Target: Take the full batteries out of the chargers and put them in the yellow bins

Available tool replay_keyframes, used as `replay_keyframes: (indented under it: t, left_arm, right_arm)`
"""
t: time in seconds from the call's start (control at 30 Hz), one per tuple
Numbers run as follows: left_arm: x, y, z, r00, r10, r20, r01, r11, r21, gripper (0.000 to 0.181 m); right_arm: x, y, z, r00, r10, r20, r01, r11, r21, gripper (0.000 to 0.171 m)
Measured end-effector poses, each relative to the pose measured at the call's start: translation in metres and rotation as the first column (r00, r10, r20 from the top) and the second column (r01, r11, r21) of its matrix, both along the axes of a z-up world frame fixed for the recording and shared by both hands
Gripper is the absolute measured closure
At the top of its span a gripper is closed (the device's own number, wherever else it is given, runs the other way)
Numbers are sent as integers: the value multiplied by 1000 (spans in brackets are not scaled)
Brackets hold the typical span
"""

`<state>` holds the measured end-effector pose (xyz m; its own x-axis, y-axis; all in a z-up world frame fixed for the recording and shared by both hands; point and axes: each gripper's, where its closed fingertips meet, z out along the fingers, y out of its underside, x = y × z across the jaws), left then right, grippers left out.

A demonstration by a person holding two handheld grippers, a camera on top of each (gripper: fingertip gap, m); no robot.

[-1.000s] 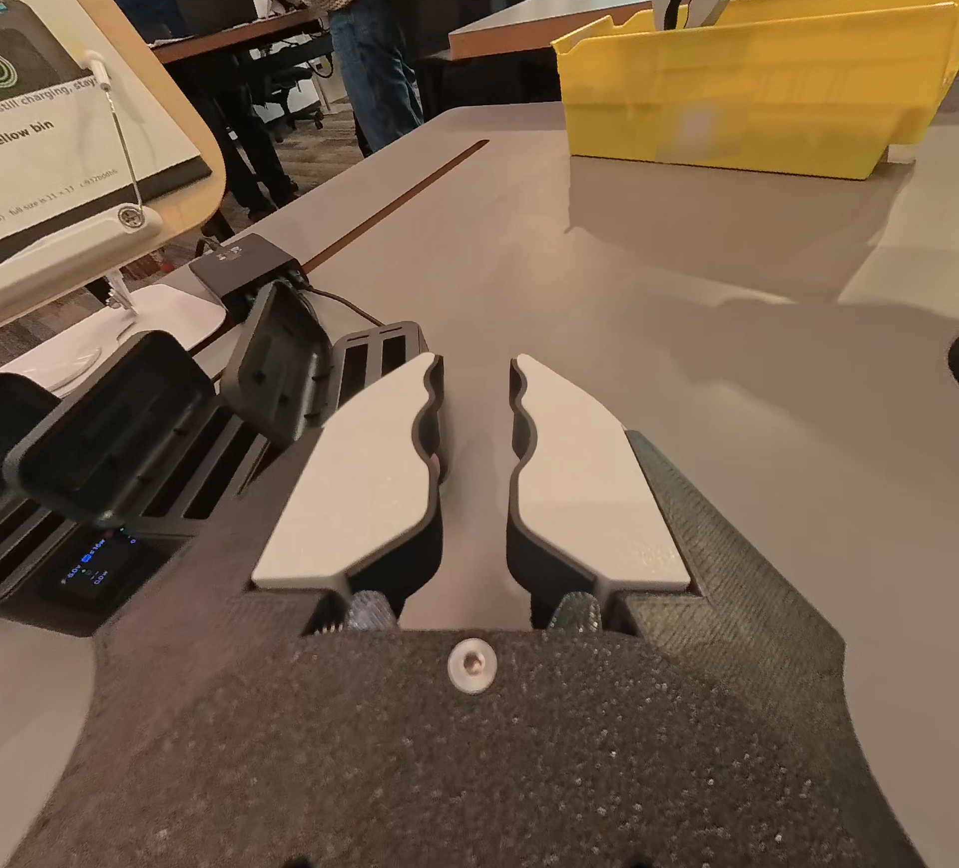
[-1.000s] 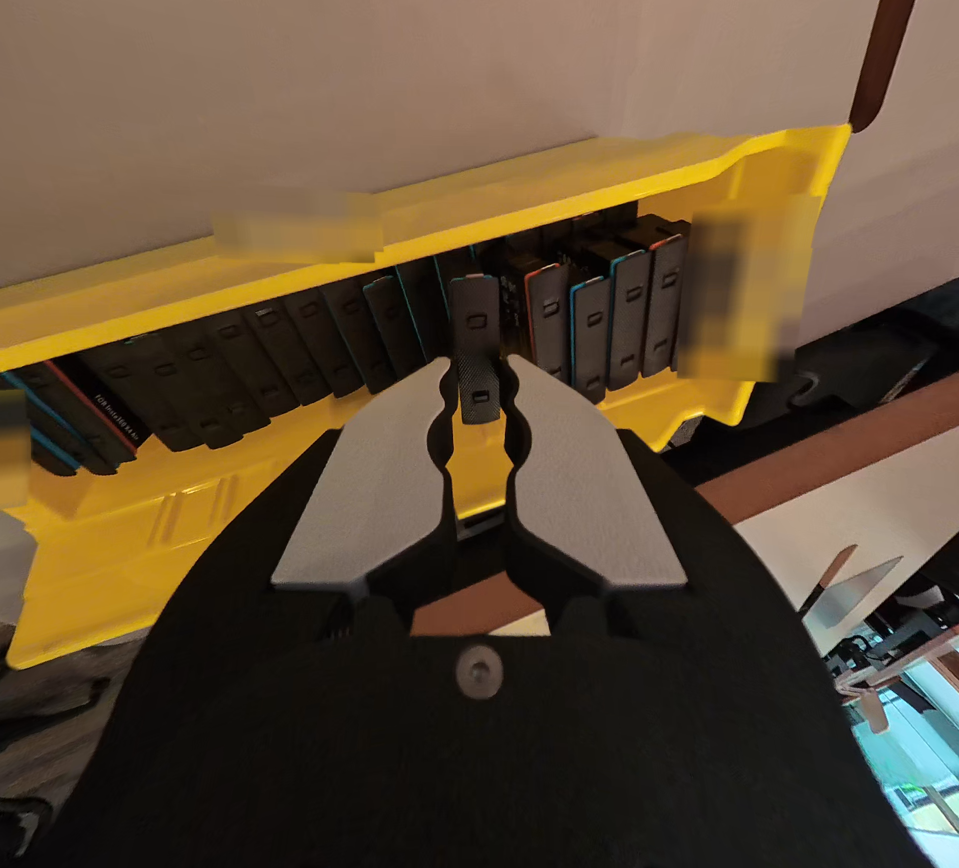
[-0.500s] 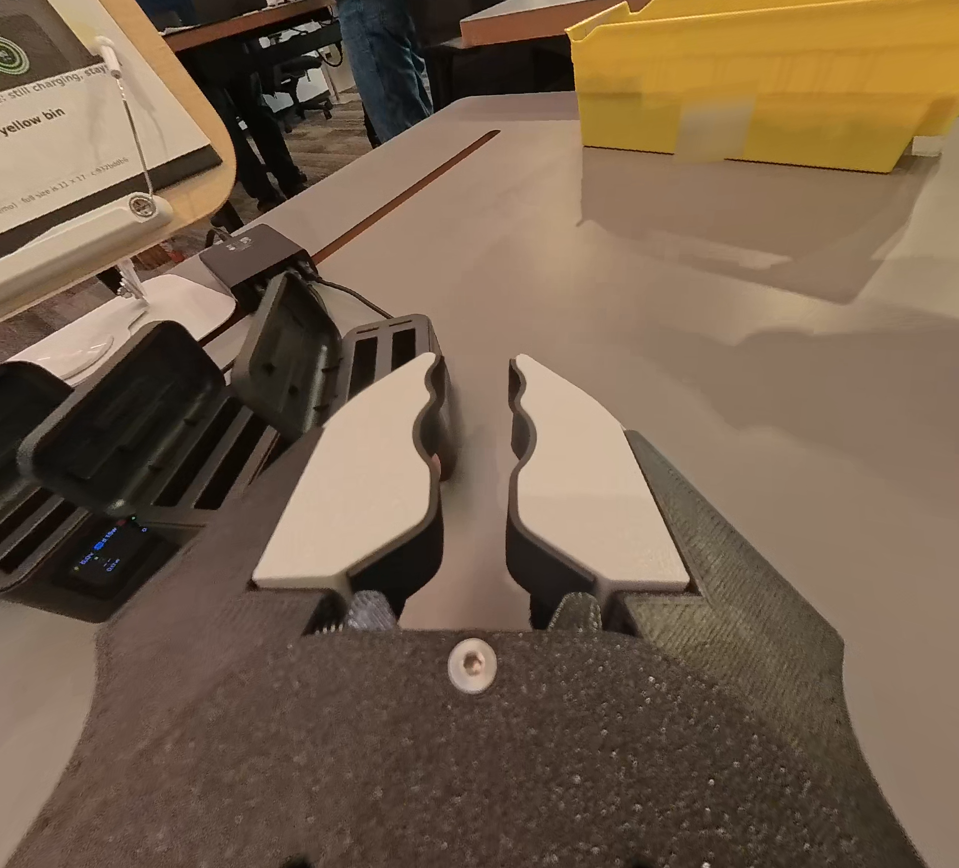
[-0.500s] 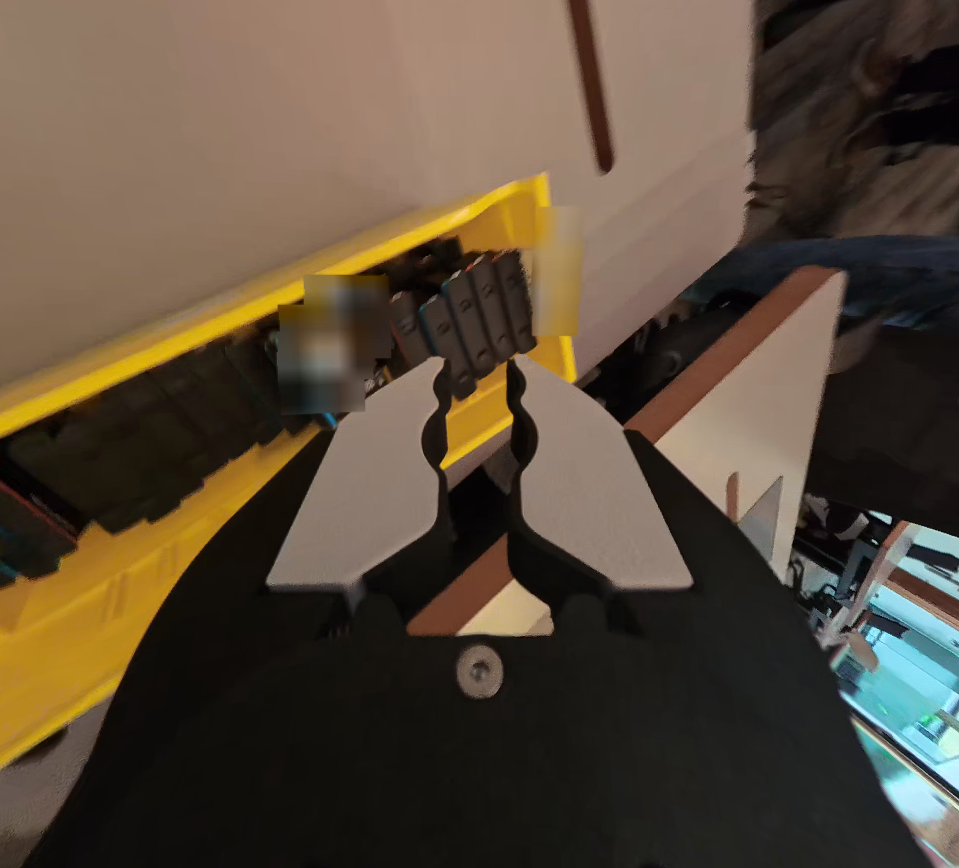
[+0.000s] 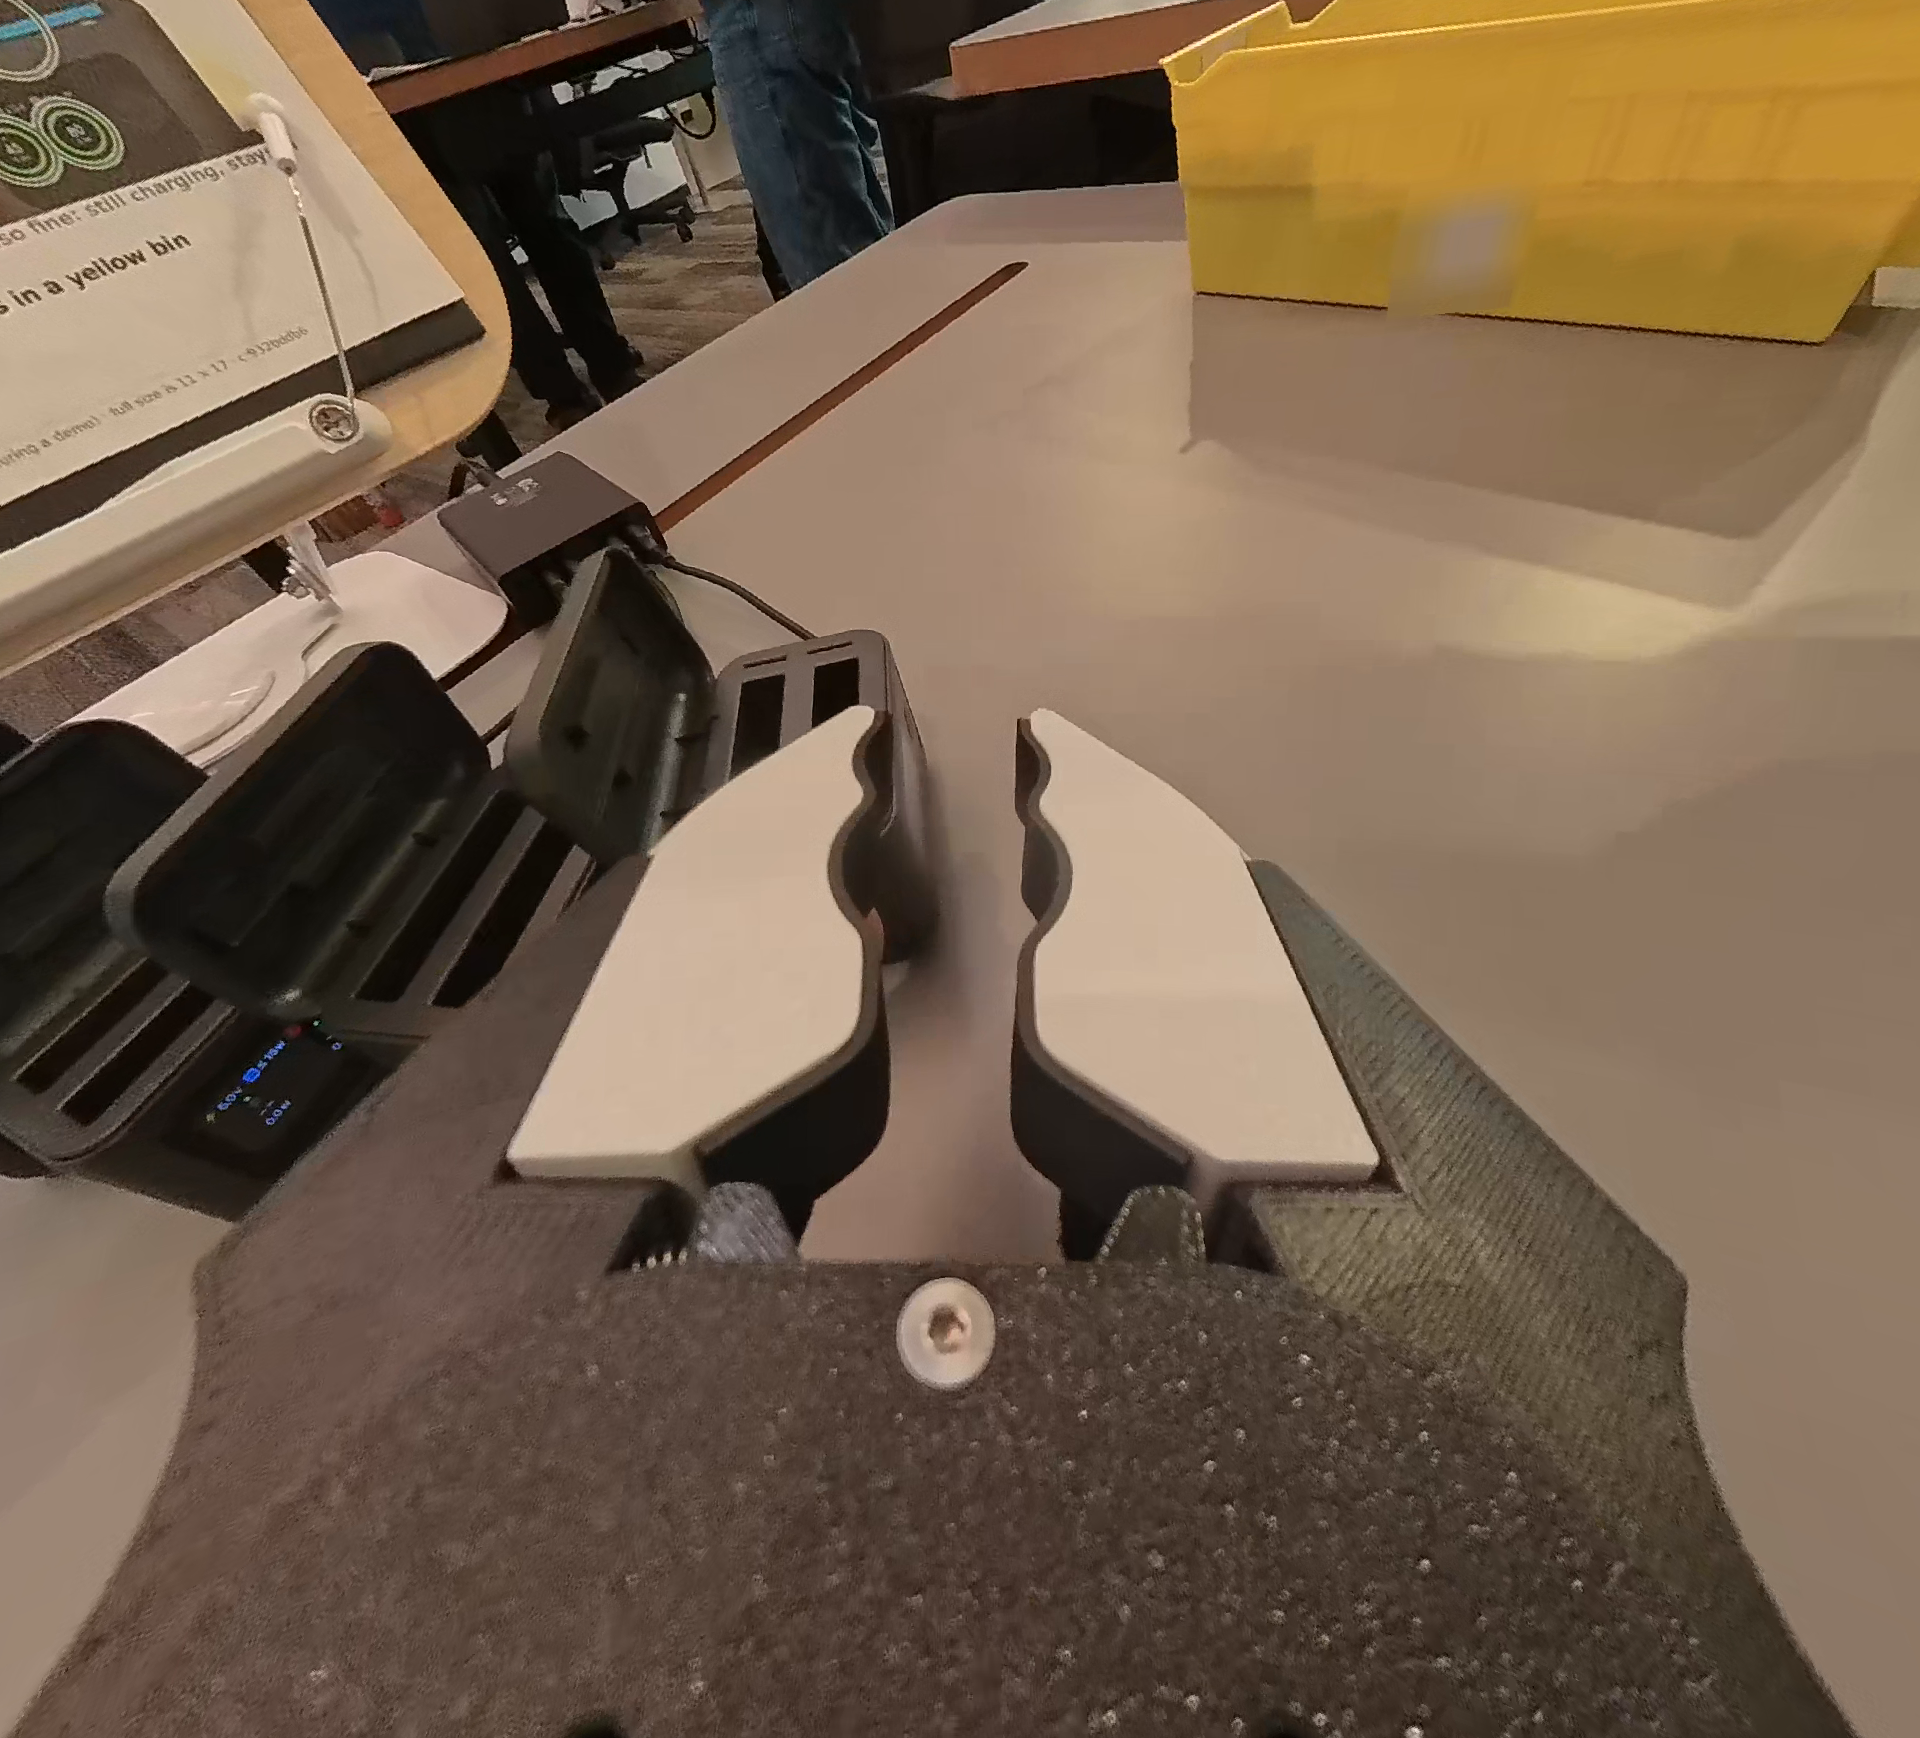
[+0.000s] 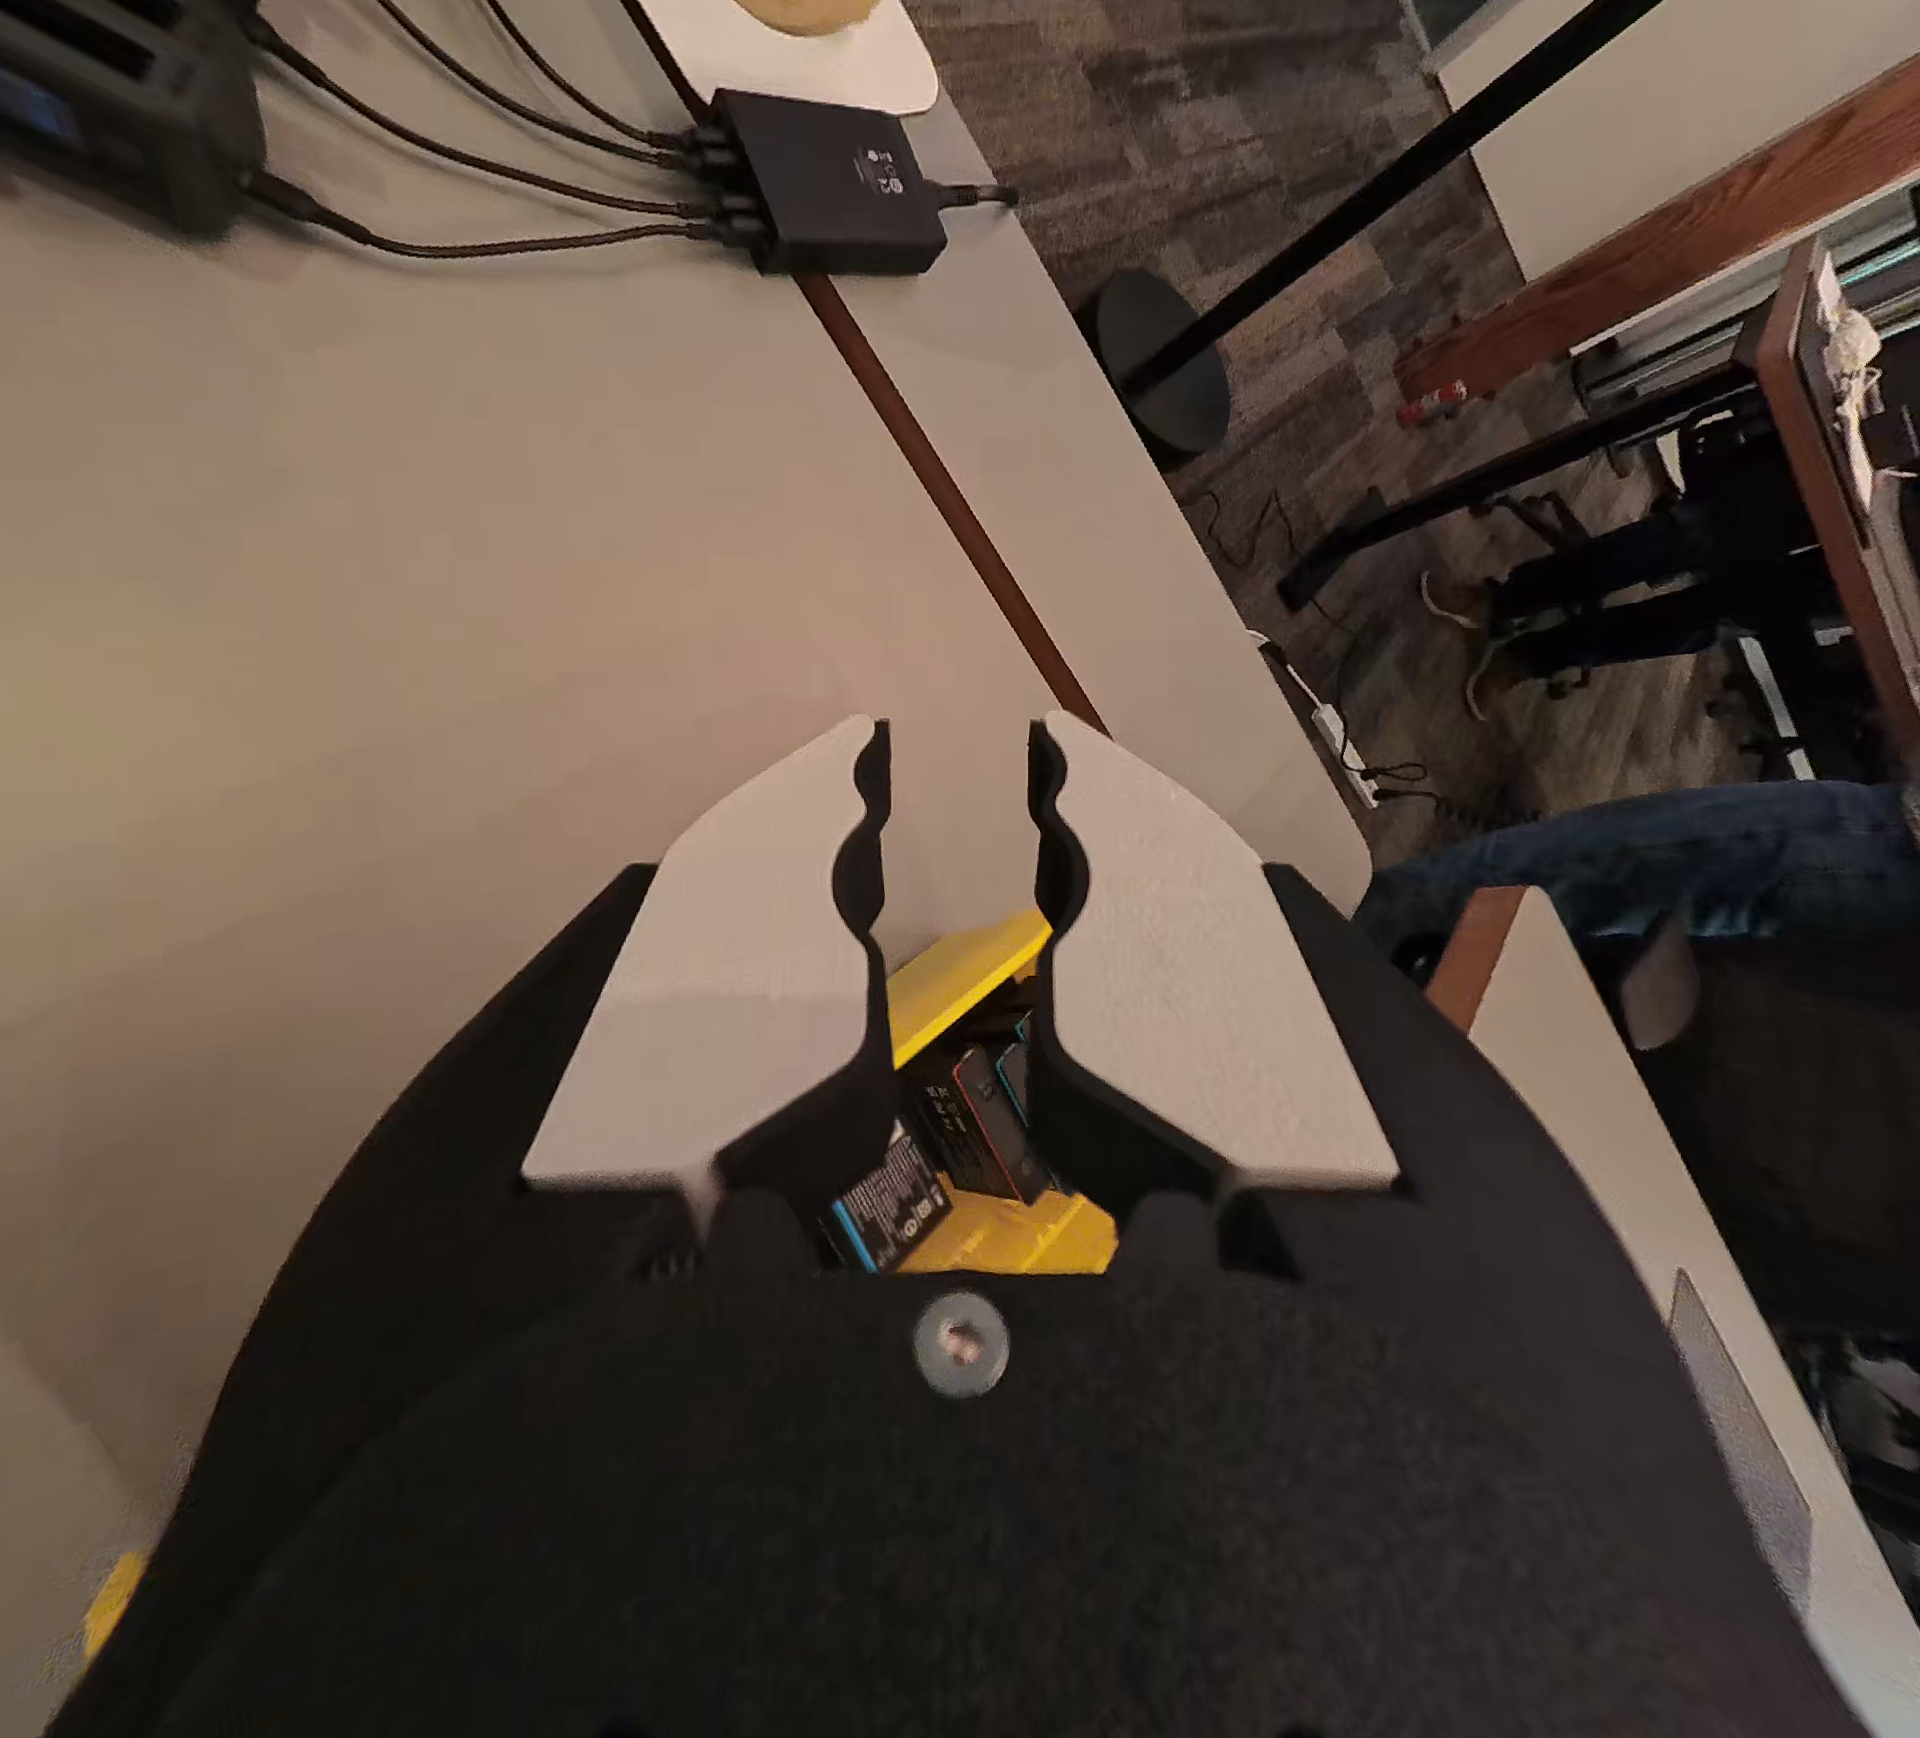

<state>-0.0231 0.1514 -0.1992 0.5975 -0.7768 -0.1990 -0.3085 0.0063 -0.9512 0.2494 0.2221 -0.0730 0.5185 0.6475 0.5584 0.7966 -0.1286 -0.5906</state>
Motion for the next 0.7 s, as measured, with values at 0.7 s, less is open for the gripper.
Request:
replay_keyframes:
  t: [0.7]
  left_arm:
    - [5,-5,-15,996,-22,-85,22,1000,2,162]
  right_arm:
    - [147,-34,-136,916,-108,387,270,878,-395,132]
